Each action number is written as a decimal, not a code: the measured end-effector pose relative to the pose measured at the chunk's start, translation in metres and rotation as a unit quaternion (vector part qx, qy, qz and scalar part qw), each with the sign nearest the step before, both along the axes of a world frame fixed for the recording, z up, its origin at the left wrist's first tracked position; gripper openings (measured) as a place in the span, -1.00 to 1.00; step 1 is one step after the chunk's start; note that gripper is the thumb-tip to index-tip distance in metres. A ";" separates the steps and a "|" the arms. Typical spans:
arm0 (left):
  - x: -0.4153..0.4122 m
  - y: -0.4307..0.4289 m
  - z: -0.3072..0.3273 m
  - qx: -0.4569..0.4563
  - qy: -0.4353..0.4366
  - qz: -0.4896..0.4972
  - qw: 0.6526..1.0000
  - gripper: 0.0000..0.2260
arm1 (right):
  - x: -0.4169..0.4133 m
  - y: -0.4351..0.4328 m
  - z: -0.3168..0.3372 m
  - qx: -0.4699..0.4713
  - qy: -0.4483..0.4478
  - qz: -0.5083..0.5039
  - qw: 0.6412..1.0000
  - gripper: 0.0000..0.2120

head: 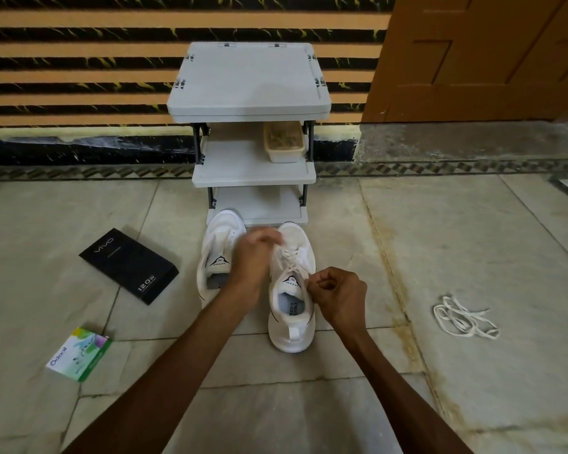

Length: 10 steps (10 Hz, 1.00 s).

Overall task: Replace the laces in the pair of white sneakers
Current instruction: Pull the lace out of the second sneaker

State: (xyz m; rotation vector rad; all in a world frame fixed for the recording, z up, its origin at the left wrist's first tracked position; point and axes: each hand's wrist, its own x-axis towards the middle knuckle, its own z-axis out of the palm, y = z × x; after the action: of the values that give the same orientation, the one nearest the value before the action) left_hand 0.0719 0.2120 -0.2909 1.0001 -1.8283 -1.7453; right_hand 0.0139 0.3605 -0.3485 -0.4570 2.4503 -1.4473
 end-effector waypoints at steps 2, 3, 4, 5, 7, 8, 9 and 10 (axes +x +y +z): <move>0.009 -0.009 -0.014 0.316 0.118 0.060 0.940 -0.84 | -0.001 0.000 0.001 0.006 -0.018 0.006 1.000 -0.96; 0.013 -0.004 -0.029 -0.242 -0.037 -0.116 0.963 -0.90 | -0.003 0.000 0.002 0.009 -0.033 -0.004 0.999 -0.96; 0.017 0.006 -0.038 -0.577 -0.139 -0.207 0.778 -0.89 | -0.003 -0.003 0.002 0.007 -0.038 -0.004 0.999 -0.95; 0.017 0.016 -0.054 -0.598 -0.182 -0.221 0.749 -0.85 | -0.002 -0.002 0.002 0.008 -0.035 -0.009 0.999 -0.96; 0.017 0.011 -0.034 -0.012 0.019 0.077 0.997 -0.87 | 0.000 -0.002 0.000 0.008 -0.025 -0.009 1.000 -0.96; 0.019 0.016 -0.037 0.154 0.053 0.085 0.983 -0.77 | -0.001 -0.002 -0.001 0.009 -0.022 -0.005 1.000 -0.96; 0.016 0.022 -0.034 0.118 0.057 0.034 0.991 -0.75 | -0.003 -0.002 -0.002 0.015 -0.029 -0.008 0.999 -0.97; 0.011 0.025 -0.032 -0.038 0.005 -0.026 0.999 -0.77 | 0.000 -0.003 -0.002 0.041 -0.013 -0.002 0.999 -0.91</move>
State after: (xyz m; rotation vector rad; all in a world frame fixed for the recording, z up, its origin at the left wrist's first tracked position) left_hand 0.0830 0.2373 -0.3229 0.9196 -1.9147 -1.6941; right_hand 0.0143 0.3576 -0.3501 -0.4139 2.4811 -1.3395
